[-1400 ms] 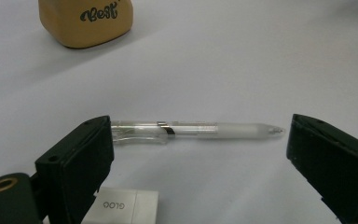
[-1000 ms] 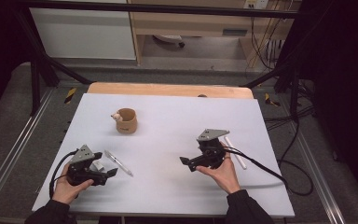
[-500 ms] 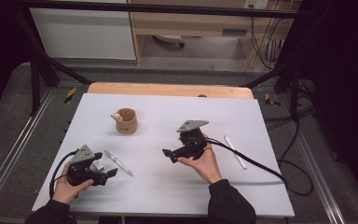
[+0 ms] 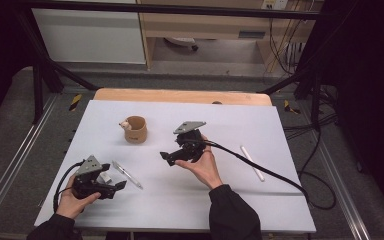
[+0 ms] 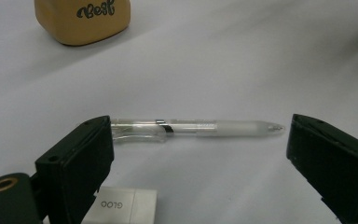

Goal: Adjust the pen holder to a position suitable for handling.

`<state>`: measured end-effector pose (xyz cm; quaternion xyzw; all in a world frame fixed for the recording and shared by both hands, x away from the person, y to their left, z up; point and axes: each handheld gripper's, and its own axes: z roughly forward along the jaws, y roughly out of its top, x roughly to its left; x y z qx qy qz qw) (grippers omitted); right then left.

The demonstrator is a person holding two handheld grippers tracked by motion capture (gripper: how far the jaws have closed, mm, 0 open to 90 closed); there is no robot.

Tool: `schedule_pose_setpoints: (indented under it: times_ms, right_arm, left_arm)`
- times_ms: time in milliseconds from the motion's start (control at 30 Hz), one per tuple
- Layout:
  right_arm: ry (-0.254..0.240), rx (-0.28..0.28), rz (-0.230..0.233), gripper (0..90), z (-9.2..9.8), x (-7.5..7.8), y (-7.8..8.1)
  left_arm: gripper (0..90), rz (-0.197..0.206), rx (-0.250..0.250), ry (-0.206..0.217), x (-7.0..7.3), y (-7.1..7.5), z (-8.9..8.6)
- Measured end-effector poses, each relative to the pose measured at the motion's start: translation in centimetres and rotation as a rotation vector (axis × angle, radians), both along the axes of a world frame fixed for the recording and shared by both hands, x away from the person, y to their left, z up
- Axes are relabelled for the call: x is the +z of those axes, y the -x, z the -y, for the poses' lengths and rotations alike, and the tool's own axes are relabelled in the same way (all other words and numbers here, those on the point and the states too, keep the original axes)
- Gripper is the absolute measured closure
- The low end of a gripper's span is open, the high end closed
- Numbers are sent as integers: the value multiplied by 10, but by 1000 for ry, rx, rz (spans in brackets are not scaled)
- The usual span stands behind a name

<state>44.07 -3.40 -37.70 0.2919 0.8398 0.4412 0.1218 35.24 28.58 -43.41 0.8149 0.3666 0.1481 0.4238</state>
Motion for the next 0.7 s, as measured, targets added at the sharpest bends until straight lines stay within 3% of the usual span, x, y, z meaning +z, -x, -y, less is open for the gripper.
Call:
schedule_pose_setpoints:
  times_ms: [700]
  right_arm:
    - [25,25,18,54,-47,6,-27]
  left_arm:
    - [75,-3,-6,-3,-1,0,1]
